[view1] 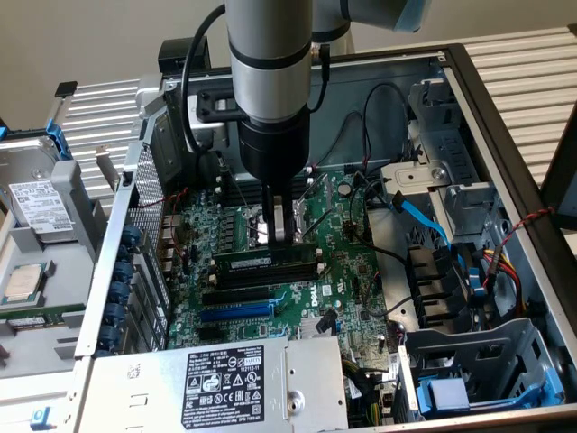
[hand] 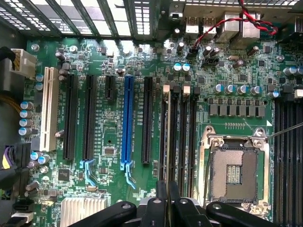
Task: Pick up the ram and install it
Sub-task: 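Insert the ram into the slot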
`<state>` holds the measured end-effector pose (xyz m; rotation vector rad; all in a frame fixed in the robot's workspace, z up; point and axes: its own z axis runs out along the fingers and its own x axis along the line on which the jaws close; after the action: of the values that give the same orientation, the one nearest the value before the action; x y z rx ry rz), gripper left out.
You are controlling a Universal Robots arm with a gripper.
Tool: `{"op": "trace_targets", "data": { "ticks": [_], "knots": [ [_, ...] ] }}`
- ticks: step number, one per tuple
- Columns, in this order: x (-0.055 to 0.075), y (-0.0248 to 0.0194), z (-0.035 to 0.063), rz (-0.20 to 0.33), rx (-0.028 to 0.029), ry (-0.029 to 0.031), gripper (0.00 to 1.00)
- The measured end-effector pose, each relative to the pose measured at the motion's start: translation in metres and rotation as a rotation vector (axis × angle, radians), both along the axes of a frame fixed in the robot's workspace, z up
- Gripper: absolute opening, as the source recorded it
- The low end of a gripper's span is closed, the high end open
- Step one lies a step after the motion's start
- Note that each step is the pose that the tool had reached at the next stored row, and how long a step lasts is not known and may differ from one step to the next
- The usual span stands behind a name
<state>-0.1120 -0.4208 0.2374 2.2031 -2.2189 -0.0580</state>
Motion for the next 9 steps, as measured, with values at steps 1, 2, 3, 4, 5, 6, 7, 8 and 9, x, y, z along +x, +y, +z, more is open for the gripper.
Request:
{"op": "trace_targets", "data": {
  "ticks": [1, 2, 3, 4, 5, 6, 7, 8, 9],
  "knots": [
    [0.0000, 0.0000, -0.0002, 0.000, 0.0002, -0.0001, 0.13],
    [0.0000, 0.0000, -0.0003, 0.000, 0.0001, -0.0001, 0.13],
    [0.0003, 0.0000, -0.0006, 0.000, 0.0001, -0.0001, 0.13],
    [0.0004, 0.0000, -0.0008, 0.000, 0.0000, 0.0000, 0.13],
    [0.0004, 0.0000, -0.0010, 0.000, 0.0000, -0.0001, 0.13],
    [0.0004, 0.0000, -0.0012, 0.000, 0.0002, -0.0001, 0.13],
    [0.0004, 0.0000, -0.0014, 0.000, 0.0002, -0.0001, 0.13],
    [0.0004, 0.0000, -0.0016, 0.000, 0.0001, -0.0001, 0.13],
    [0.0005, 0.0000, -0.0019, 0.000, 0.0001, -0.0001, 0.13]
  ]
}}
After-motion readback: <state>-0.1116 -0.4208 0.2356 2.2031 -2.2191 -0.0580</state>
